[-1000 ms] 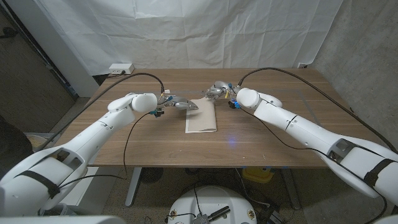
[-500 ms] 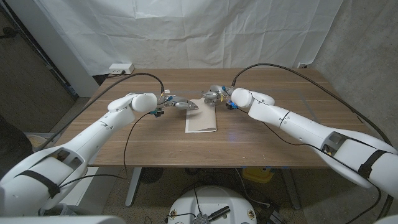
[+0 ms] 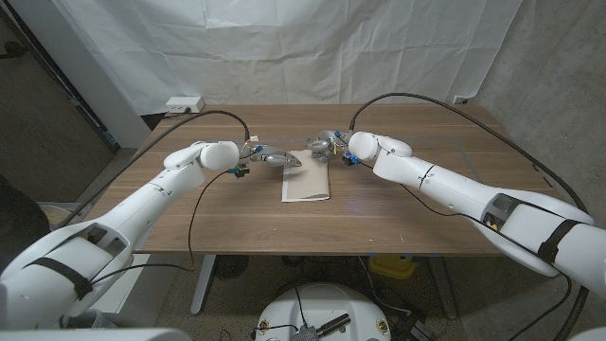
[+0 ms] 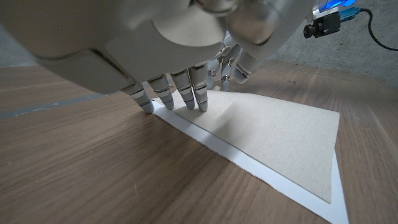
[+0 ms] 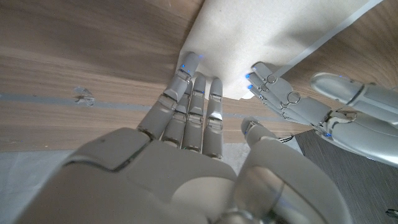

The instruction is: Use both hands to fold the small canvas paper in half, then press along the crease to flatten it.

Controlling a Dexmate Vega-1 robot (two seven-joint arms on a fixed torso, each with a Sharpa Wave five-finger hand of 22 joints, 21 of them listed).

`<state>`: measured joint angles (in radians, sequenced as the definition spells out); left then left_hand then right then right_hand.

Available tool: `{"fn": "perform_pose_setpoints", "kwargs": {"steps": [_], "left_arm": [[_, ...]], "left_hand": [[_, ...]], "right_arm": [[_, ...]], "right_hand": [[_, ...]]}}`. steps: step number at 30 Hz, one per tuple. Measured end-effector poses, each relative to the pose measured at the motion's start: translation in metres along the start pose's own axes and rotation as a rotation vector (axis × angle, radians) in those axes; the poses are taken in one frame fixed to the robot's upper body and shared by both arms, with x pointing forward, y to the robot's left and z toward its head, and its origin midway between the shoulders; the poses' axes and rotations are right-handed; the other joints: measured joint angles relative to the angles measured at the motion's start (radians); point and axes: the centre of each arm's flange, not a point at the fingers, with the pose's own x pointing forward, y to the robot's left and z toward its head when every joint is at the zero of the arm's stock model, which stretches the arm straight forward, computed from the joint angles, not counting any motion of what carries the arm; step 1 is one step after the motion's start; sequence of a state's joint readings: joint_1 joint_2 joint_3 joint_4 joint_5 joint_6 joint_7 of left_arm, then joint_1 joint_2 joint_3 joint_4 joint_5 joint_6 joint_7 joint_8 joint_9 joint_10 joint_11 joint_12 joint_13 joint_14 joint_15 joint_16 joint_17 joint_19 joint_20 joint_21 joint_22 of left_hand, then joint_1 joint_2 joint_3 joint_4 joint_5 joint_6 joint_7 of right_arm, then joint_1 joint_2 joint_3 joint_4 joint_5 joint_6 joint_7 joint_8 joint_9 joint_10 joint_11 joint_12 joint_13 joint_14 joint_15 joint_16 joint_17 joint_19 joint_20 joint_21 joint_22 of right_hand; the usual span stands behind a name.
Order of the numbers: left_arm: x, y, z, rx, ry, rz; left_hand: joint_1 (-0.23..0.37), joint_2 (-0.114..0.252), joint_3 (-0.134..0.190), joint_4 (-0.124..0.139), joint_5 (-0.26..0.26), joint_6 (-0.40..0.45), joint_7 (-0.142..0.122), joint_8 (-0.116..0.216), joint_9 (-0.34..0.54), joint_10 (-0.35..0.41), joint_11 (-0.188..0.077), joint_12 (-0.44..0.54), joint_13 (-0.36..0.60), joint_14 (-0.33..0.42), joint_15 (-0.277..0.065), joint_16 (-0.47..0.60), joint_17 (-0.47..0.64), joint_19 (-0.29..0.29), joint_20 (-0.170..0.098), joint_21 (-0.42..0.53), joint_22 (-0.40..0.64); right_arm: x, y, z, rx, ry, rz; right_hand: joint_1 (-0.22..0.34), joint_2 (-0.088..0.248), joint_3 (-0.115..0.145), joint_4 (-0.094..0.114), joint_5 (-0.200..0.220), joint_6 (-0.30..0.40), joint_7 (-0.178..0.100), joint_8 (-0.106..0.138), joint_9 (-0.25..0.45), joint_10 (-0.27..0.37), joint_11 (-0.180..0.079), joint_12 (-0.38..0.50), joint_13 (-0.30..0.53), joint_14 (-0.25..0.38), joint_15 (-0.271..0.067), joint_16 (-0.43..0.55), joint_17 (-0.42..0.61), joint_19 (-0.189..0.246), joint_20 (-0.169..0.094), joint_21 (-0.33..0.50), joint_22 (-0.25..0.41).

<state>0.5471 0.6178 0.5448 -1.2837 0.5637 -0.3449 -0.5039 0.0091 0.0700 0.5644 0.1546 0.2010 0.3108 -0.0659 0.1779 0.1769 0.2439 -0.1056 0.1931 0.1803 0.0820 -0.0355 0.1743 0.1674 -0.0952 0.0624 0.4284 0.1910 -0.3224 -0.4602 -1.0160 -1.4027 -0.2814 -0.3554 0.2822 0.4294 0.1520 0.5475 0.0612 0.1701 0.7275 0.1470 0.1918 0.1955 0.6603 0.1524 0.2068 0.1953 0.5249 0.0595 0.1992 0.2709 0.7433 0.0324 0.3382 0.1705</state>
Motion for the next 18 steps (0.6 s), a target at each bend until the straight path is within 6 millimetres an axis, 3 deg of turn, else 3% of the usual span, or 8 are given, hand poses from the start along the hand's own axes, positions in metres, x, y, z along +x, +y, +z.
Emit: {"fn": "perform_pose_setpoints", "kwargs": {"steps": [6, 18], "left_arm": [[0.001, 0.0, -0.001, -0.001, -0.001, 0.001], [0.003, 0.001, -0.002, -0.001, -0.004, 0.002]], "left_hand": [[0.0, 0.0, 0.0, 0.0, 0.0, 0.0, 0.0, 0.0, 0.0, 0.0, 0.0, 0.0, 0.0, 0.0, 0.0, 0.0, 0.0, 0.006, -0.005, 0.0, 0.0], [0.0, 0.0, 0.0, 0.0, 0.0, 0.0, 0.0, 0.0, 0.0, 0.0, 0.0, 0.0, -0.001, 0.0, 0.0, 0.0, 0.0, 0.006, -0.005, 0.0, 0.0]], "right_arm": [[-0.007, -0.003, 0.002, -0.024, 0.001, -0.034], [-0.023, -0.013, 0.012, -0.049, -0.018, -0.118]], "right_hand": [[-0.005, 0.005, 0.003, 0.008, 0.0, 0.019, -0.019, 0.005, 0.0, 0.023, -0.012, 0.005, 0.0, 0.036, -0.011, 0.0, -0.018, 0.028, -0.004, 0.001, -0.003], [-0.005, 0.005, 0.023, -0.012, 0.004, 0.061, -0.027, 0.016, 0.0, 0.072, -0.017, 0.02, 0.0, 0.102, -0.026, 0.014, -0.043, 0.082, -0.008, 0.01, 0.002]]}}
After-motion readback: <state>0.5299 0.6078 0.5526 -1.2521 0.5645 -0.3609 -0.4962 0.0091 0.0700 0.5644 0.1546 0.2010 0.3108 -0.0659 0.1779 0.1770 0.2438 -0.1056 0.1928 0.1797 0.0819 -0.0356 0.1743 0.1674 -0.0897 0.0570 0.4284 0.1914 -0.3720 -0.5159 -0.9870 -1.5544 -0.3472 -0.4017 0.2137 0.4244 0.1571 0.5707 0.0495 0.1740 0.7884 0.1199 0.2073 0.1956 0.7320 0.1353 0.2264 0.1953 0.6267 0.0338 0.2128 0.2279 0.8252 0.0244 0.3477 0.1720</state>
